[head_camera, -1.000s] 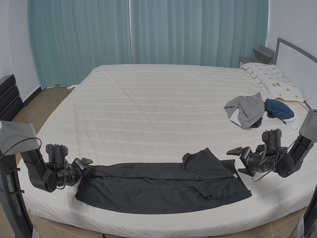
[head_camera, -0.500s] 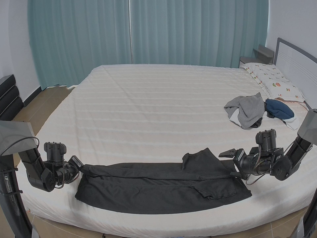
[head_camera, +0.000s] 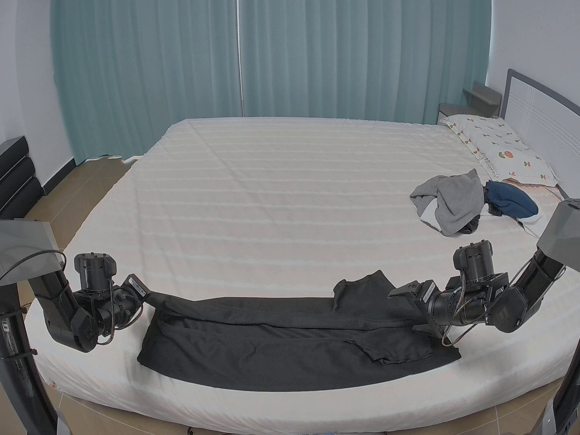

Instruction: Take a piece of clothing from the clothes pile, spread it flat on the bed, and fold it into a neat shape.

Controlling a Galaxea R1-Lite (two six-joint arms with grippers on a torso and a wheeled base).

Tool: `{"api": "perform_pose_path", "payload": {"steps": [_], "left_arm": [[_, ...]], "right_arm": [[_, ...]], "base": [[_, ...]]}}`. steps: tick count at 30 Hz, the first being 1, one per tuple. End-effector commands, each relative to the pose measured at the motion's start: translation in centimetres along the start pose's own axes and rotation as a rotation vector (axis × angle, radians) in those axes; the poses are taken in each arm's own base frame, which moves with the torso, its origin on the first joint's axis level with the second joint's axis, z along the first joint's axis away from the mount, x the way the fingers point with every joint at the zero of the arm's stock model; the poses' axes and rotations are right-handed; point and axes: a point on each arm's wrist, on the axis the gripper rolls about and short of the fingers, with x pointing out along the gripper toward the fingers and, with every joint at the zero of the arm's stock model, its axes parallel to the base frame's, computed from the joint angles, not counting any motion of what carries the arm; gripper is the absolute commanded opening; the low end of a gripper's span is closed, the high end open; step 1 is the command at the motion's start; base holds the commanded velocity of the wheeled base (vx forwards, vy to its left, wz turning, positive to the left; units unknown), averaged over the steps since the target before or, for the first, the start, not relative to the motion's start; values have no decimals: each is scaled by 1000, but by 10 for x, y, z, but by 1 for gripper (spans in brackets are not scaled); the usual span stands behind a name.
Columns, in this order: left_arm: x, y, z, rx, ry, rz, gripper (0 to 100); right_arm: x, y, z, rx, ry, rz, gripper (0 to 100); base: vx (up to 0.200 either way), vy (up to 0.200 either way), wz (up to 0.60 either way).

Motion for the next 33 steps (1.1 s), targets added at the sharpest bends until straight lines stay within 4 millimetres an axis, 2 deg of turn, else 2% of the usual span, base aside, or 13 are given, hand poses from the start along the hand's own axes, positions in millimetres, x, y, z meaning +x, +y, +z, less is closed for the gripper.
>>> {"api": "perform_pose_path", "payload": {"steps": [1,6,15,27,28,33], "left_arm": [[-2,0,-1,0,1,-2,0],[-3,0,-3,2,6,0,0],[-2,0,-2,2,4,-2,0],[-2,0,-2,4,4,-2,0],[-2,-1,-2,4,3,-3,0],[-1,-1,-2,2,2,-5,0]], "right_arm": [[5,2,-6,-9,24,-7,100],[11,-2,-5,-5,24,-22,100],[36,-11,0,4,-34,-90,100],[41,-9,13,85,-85,-83,100],[41,-8,14,89,-91,-82,0],[40,-7,14,92,-91,-85,0]], "base": [[0,0,0],[0,0,0],[0,0,0],[0,0,0],[0,0,0],[0,0,0]]}}
